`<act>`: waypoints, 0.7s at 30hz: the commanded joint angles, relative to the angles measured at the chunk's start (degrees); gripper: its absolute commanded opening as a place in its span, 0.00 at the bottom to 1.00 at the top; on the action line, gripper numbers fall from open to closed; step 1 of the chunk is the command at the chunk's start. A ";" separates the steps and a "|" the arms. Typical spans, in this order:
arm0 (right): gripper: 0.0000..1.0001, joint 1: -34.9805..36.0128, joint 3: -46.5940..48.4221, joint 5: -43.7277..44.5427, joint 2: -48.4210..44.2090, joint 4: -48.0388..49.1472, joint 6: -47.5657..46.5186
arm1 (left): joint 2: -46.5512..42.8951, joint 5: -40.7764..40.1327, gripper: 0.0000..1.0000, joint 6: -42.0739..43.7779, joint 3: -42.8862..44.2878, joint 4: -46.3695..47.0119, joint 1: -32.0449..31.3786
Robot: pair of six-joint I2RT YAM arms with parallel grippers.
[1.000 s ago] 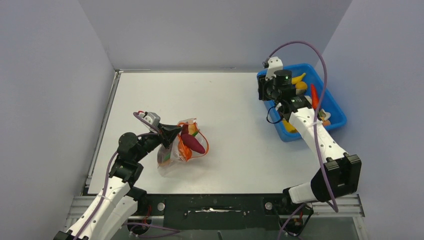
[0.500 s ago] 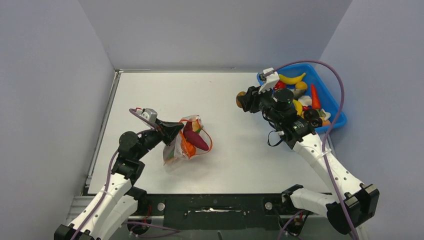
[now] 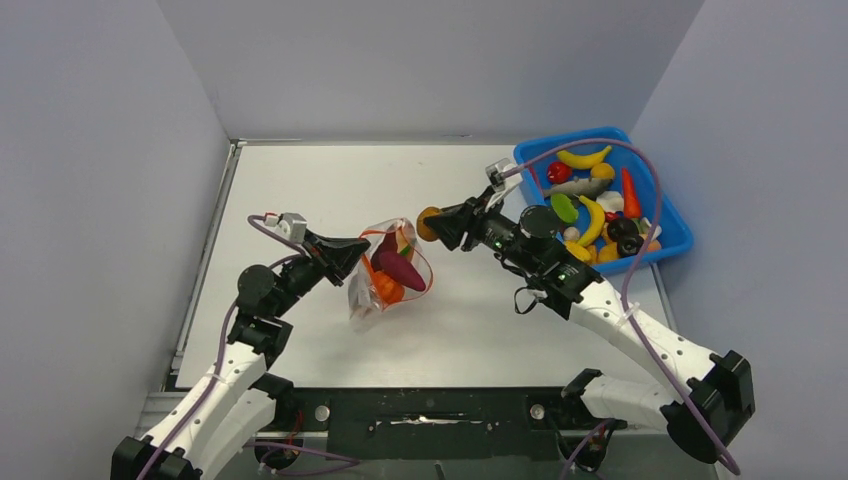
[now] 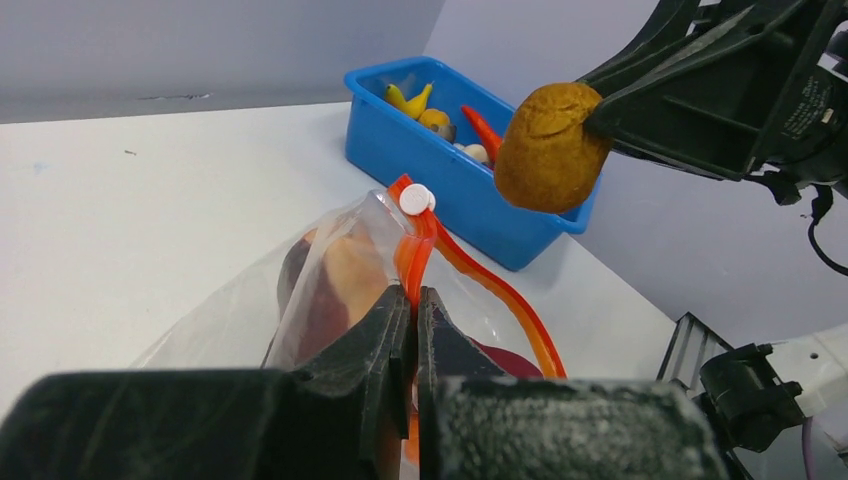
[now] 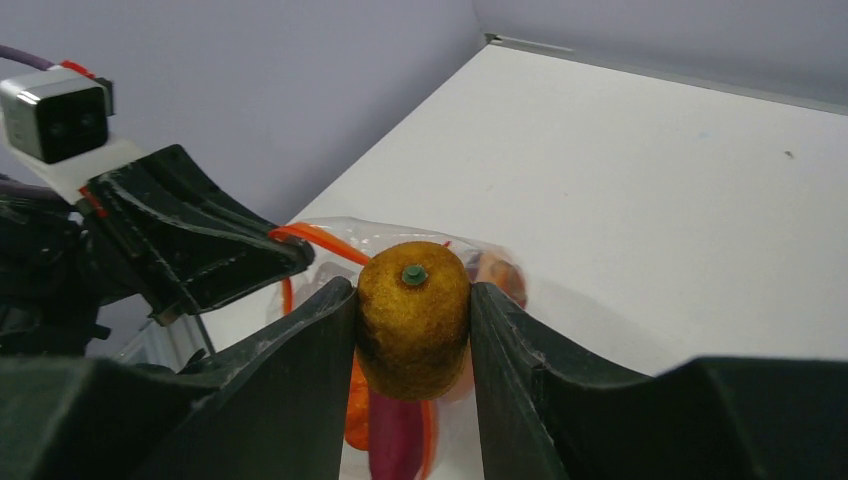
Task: Place the food in the zip-top bag and seal the zipper
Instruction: Place the fake fruit in the zipper food storage bag.
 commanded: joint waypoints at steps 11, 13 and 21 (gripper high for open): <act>0.36 9.70 -1.12 2.42 6.91 14.21 6.48 | -1.99 -2.29 0.00 -0.23 -2.84 4.79 0.25; 0.36 10.10 -1.30 3.44 7.69 14.24 7.31 | -1.99 -2.21 0.00 -0.24 -2.82 4.78 0.27; 0.37 11.22 -1.98 3.69 11.10 17.65 11.15 | -2.12 -2.03 0.00 -0.39 -2.73 4.91 0.23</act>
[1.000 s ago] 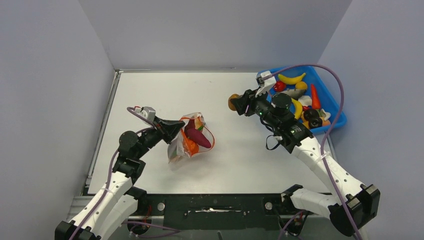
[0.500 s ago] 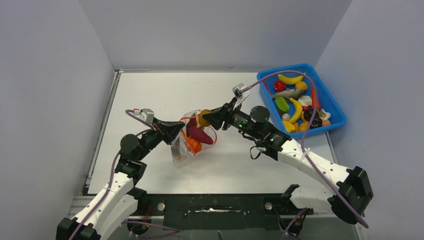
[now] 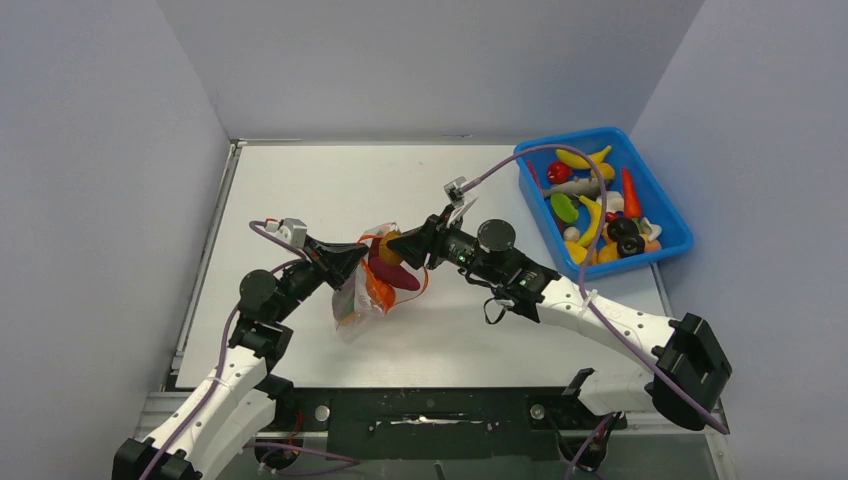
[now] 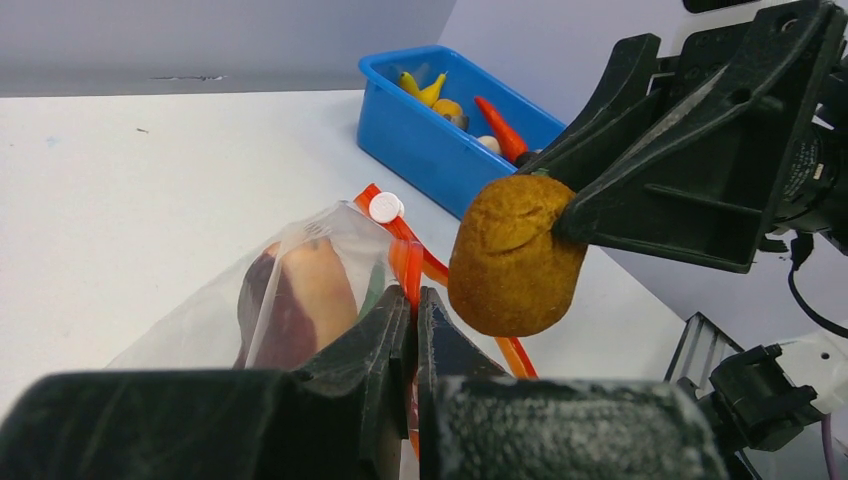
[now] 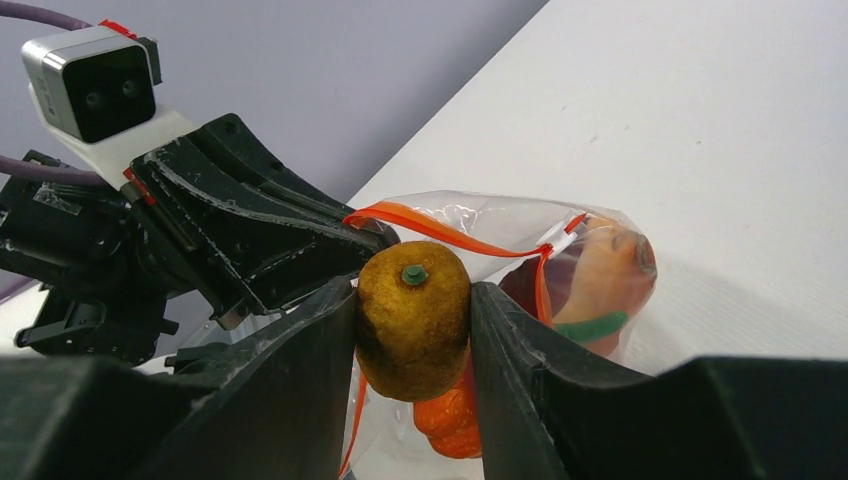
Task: Place the food in the zip-top bag and seal the zipper
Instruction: Place the fake fruit in the zipper food storage bag.
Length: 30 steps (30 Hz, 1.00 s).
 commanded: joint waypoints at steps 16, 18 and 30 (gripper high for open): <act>0.38 1.57 0.48 3.58 8.69 9.18 8.68 | -1.03 0.14 0.00 -2.57 0.41 6.22 0.24; 0.39 1.64 0.74 3.15 9.47 9.60 9.22 | -0.99 0.23 0.00 -2.68 0.33 6.44 0.24; 0.51 1.95 3.02 0.29 12.50 8.67 11.07 | -1.34 0.78 0.00 -2.59 0.86 6.11 0.24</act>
